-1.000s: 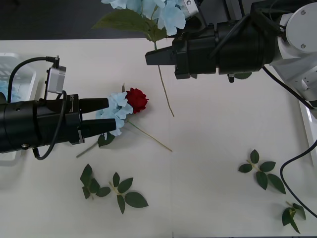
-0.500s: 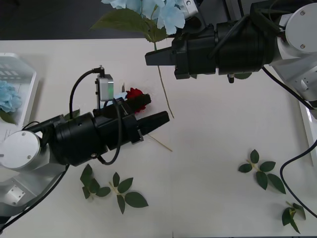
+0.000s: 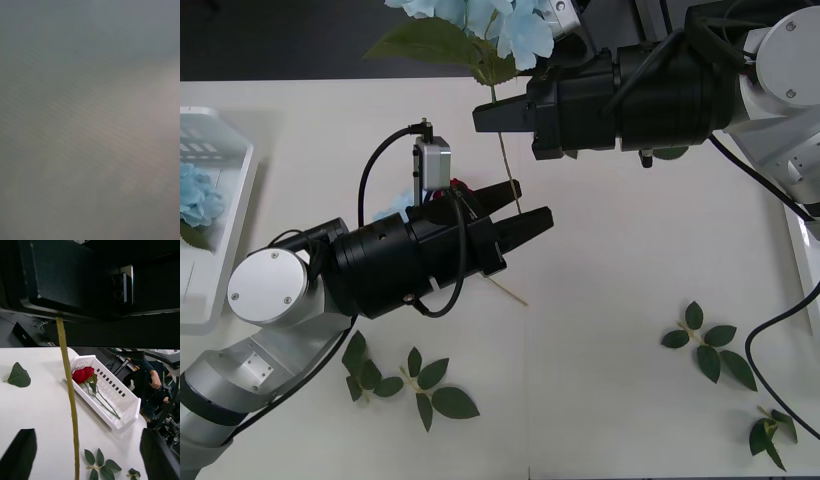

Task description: Place the red flowers into the right box and the blue flowers into the left box. If a person shows an open palm, hand one flower to the person first, then continue sorting.

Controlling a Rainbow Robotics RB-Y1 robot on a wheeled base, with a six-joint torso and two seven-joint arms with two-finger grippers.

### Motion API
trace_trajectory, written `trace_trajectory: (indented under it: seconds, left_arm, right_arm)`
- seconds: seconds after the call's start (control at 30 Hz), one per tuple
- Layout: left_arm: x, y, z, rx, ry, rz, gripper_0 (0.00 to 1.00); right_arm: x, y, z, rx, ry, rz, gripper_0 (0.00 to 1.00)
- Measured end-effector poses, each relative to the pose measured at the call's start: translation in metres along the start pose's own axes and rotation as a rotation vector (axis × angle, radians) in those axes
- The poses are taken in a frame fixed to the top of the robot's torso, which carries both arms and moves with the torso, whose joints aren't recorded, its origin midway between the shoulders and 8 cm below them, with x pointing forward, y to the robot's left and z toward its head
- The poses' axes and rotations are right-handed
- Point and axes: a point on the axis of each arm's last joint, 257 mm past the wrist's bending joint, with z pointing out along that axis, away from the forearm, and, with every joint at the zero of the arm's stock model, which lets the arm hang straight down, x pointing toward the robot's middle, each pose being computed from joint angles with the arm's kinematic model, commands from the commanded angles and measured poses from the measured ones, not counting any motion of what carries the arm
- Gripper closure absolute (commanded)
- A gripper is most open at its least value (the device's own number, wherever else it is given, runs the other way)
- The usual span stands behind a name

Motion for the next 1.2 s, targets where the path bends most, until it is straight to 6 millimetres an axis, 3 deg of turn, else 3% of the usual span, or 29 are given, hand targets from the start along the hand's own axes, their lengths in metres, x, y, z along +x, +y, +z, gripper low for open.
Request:
trace_trajectory:
  seconds: [0.63,0.67,0.7,0.73,0.83,0.93,1.2]
  left_arm:
    - [0.001,0.008,0.003,-0.022,-0.013,-0.017,1.0]
    - [0.001,0.008,0.003,-0.022,-0.013,-0.018,1.0]
    - [0.0,0.008,0.003,-0.022,-0.014,-0.02,1.0]
    - [0.0,0.008,0.003,-0.021,-0.015,-0.023,1.0]
    - [-0.002,0.008,0.003,-0.02,-0.023,-0.034,1.0]
    - [-0.005,0.008,0.004,-0.019,-0.029,-0.038,1.0]
    - [-0.009,0.013,0.0,-0.025,-0.031,-0.046,1.0]
  right_arm:
    - [-0.001,-0.001,0.0,0.002,-0.005,0.001,1.0]
    - [-0.001,-0.001,0.0,0.003,-0.005,0.001,0.97]
    - [-0.001,-0.001,0.0,0.003,-0.006,0.001,0.8]
    - [-0.002,-0.001,0.0,0.003,-0.007,0.001,0.43]
    - [-0.005,-0.002,0.0,0.009,-0.019,0.002,0.22]
    - [-0.008,-0.004,0.0,0.014,-0.031,0.004,0.15]
    - [-0.011,-0.005,0.0,0.019,-0.043,0.004,0.13]
